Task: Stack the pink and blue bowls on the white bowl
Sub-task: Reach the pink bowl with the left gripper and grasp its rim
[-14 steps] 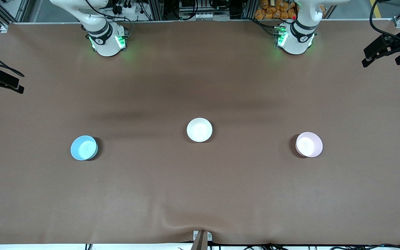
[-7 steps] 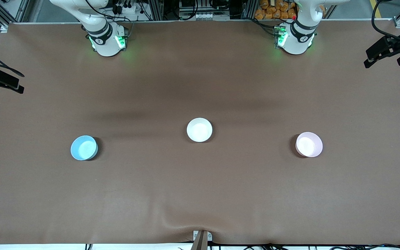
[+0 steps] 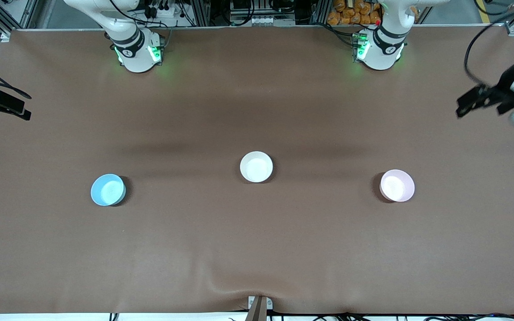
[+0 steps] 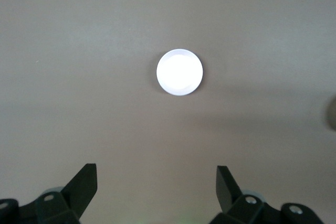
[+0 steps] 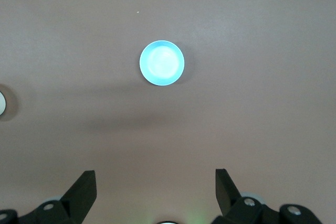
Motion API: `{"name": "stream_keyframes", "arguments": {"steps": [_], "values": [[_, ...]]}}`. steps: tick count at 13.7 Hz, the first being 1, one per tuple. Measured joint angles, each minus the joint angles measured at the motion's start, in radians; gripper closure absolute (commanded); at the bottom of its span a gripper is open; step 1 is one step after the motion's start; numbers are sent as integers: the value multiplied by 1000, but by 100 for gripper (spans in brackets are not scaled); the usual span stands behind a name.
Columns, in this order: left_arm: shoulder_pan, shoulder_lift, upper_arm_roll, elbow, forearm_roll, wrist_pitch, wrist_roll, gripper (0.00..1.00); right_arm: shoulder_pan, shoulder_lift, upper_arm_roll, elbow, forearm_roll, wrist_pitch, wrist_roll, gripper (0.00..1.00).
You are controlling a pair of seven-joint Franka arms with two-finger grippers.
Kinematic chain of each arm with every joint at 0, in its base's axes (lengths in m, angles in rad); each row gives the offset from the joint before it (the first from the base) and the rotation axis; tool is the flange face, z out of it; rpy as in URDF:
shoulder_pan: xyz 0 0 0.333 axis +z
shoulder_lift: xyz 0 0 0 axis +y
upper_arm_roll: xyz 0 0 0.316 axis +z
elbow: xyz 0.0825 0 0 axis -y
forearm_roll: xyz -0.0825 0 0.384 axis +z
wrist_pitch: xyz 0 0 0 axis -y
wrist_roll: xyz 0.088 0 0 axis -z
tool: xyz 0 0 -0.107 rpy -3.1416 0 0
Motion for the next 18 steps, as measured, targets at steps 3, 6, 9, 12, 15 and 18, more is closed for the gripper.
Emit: {"name": "stream_keyframes", "arguments": {"steps": [3, 6, 9, 12, 15, 18], "values": [[2, 69, 0, -111, 1, 202, 0, 0, 0, 1, 0, 0, 0, 0, 0, 0], [5, 97, 0, -294, 1, 463, 0, 0, 0, 2, 0, -1, 0, 0, 0, 0], [28, 190, 0, -369, 1, 616, 1, 0, 0, 8, 0, -2, 0, 1, 0, 0], [55, 307, 1, -372, 1, 715, 7, 2, 0, 35, 0, -3, 0, 5, 0, 0], [74, 382, 1, -373, 1, 781, 8, 16, 0, 75, 0, -3, 0, 37, 0, 0], [77, 418, 1, -371, 1, 801, 8, 23, -4, 111, -1, -3, 0, 61, 0, 0]]}}
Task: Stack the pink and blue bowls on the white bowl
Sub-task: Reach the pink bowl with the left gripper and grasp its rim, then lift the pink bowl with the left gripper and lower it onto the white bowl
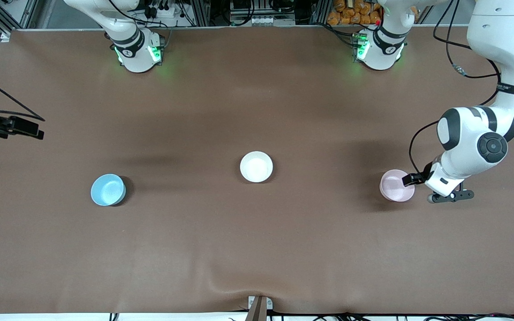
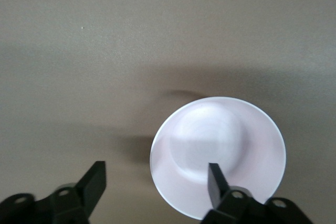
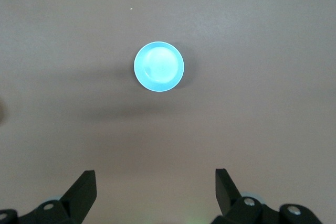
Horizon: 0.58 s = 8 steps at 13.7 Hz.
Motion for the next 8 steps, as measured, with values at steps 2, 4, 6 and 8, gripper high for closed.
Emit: {"name": "stream_keyframes", "arguments": {"steps": [2, 4, 6, 8], "values": [[0, 14, 0, 0, 0, 1, 0, 31, -3, 4, 0, 0, 0, 1, 0, 0], [0, 29, 0, 1, 0, 2, 0, 36, -4, 4, 0, 1, 0, 3, 0, 0], [0, 42, 0, 2, 0, 6, 0, 46, -4, 5, 0, 1, 0, 15, 0, 0], [0, 50, 0, 2, 0, 15, 0, 80, -4, 11, 0, 1, 0, 22, 0, 0]]}}
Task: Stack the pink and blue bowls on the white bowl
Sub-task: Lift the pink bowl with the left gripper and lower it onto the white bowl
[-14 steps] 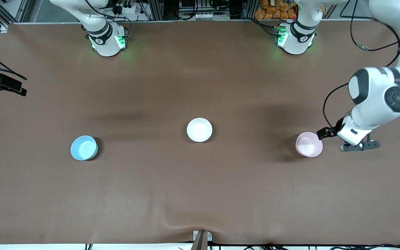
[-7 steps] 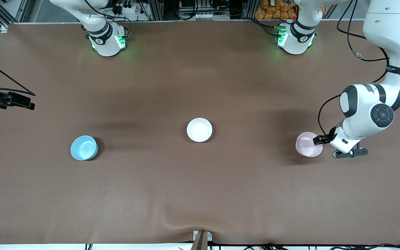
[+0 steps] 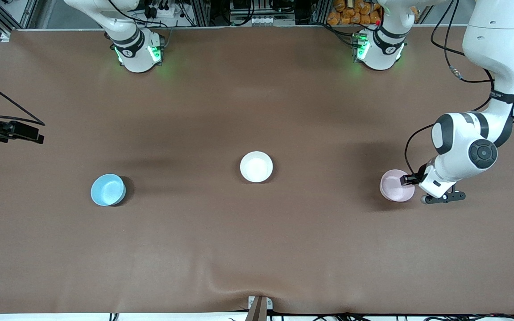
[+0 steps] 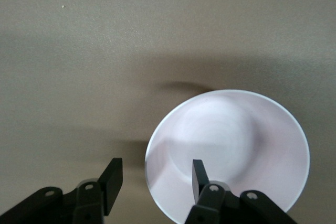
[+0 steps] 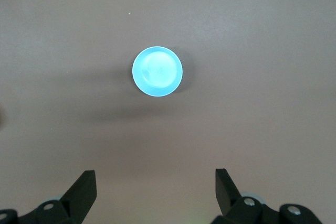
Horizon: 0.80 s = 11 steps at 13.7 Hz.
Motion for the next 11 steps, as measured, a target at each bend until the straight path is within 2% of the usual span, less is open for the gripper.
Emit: {"name": "stream_keyframes", "arguments": {"steps": [1, 8, 11], "values": [[0, 3, 0, 0, 0, 7, 0, 100, 0, 4, 0, 0, 0, 2, 0, 0], [0, -1, -10, 9, 0, 25, 0, 100, -1, 20, 0, 0, 0, 9, 0, 0], [0, -45, -62, 22, 0, 27, 0, 100, -1, 22, 0, 0, 0, 9, 0, 0]]}}
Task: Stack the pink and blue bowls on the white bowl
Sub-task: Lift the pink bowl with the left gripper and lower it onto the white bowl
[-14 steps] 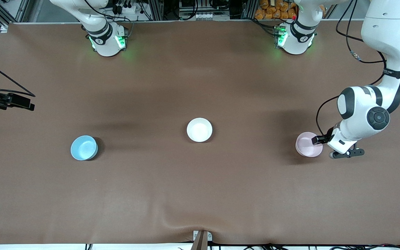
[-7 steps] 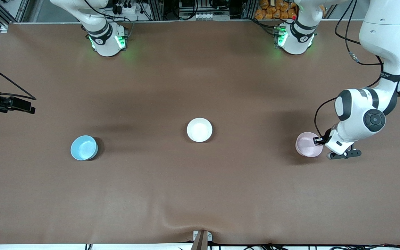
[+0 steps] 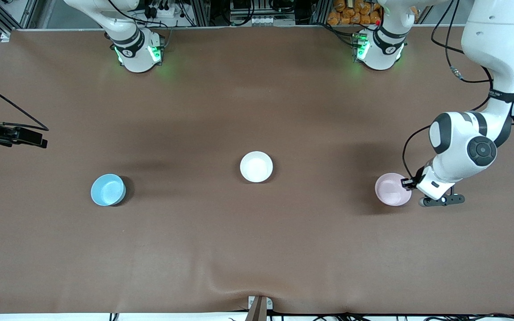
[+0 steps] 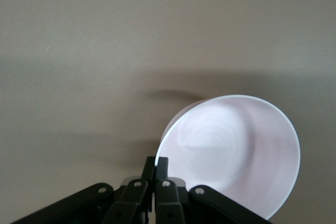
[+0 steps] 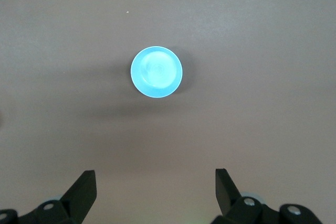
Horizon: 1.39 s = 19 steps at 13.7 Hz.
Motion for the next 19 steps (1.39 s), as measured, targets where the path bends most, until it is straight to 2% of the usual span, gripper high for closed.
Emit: {"name": "stream_keyframes", "arguments": {"steps": [4, 9, 14, 19], "values": [[-1, -85, -116, 11, -3, -4, -18, 100, 0, 4, 1, 0, 0, 0, 0, 0], [-34, -95, -276, 38, -9, -35, -260, 100, -2, 11, -1, -25, 0, 32, 0, 0], [-241, -38, -297, 117, -11, -37, -587, 100, -12, 56, -1, -145, 0, 224, 0, 0], [-397, 95, -295, 225, -11, -37, -796, 100, -29, 181, -2, -181, 0, 334, 1, 0]]}}
